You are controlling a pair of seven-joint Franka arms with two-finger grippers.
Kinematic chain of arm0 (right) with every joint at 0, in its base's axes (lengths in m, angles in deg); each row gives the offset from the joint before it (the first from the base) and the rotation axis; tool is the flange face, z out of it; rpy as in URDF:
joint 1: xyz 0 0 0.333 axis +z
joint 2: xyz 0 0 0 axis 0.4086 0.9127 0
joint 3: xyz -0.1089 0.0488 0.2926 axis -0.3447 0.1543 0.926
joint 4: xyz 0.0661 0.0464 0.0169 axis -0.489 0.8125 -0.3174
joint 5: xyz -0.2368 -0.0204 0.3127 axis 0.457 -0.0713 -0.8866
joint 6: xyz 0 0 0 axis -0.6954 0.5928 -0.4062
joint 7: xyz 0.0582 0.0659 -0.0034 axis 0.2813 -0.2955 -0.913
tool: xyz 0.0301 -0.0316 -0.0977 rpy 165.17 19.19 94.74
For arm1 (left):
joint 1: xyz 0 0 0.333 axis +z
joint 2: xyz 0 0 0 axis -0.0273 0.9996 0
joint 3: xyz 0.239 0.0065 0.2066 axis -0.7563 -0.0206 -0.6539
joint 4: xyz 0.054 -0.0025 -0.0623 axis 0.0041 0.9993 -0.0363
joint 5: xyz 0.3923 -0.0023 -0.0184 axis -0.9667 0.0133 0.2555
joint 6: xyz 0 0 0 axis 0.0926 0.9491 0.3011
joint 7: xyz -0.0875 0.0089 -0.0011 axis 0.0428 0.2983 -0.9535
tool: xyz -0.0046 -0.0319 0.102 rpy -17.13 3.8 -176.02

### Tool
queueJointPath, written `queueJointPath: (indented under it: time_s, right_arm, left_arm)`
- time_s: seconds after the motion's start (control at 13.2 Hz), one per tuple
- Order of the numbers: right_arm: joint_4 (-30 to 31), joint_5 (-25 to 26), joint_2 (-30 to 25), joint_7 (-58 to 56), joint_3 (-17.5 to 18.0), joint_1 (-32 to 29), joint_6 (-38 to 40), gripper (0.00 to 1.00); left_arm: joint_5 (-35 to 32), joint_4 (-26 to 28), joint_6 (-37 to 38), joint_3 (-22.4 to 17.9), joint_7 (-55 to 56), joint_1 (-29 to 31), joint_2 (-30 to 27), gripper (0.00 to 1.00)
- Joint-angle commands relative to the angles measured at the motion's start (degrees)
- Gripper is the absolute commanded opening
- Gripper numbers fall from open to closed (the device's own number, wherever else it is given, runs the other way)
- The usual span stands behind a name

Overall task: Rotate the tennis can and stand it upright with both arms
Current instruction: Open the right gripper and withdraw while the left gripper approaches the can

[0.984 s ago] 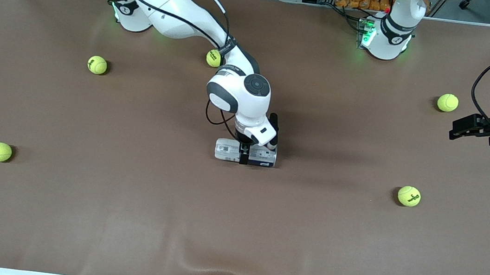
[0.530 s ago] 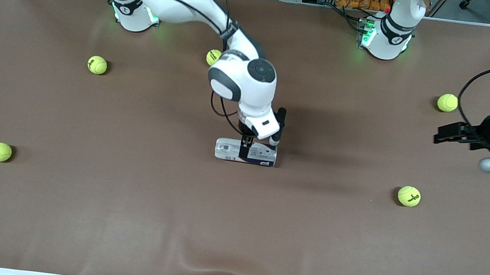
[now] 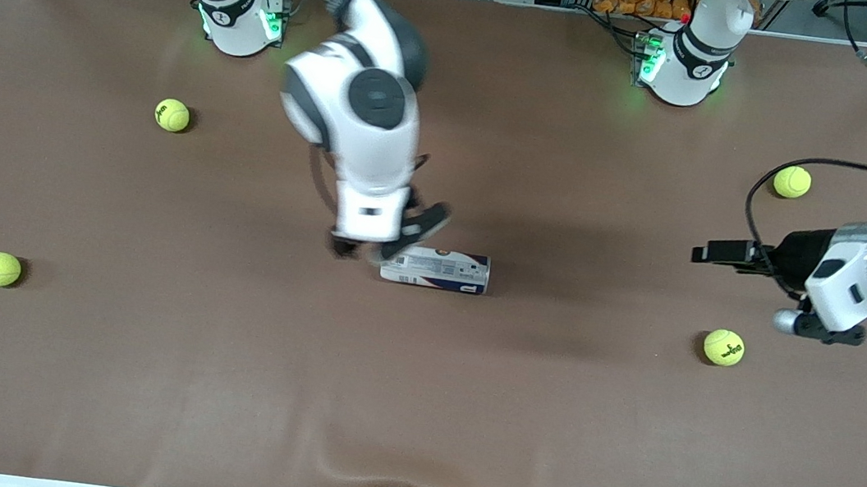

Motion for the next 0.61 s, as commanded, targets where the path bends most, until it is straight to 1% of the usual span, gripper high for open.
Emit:
queueJointPath:
  time_s: [0.0, 0.15, 0.23, 0.38, 0.45, 0.53]
  right_arm:
    - [2.17, -2.93, -5.67, 6.57, 0.89, -5.91, 7.17, 1.00]
    - [2.52, -6.27, -8.48, 6.66, -0.60, -11.36, 10.97, 1.00]
    - [3.39, -8.89, -10.24, 6.14, -3.92, -12.60, 11.42, 1.00]
    - [6.55, -16.36, -14.89, 3.87, -11.82, -14.19, 11.60, 1.00]
    - [7.17, -17.17, -16.13, 0.54, -14.04, -16.02, 12.12, 1.00]
    - [6.92, -17.70, -16.66, -4.71, -14.75, -19.43, 13.69, 1.00]
  left_arm:
    - [4.60, -0.97, -1.32, 0.10, -1.12, -0.06, 3.49, 1.00]
    - [7.95, -0.62, -1.50, 0.01, -2.43, 0.47, 5.08, 1.00]
    - [8.57, -0.70, -1.59, 0.01, -4.09, 0.47, 5.78, 1.00]
    - [11.90, -0.53, -3.08, 0.10, -4.98, 0.04, 7.09, 1.00]
    - [13.05, -0.44, -3.70, 0.18, -6.29, -0.23, 8.32, 1.00]
    - [14.28, -0.18, -4.66, 0.36, -8.22, -1.27, 9.46, 1.00]
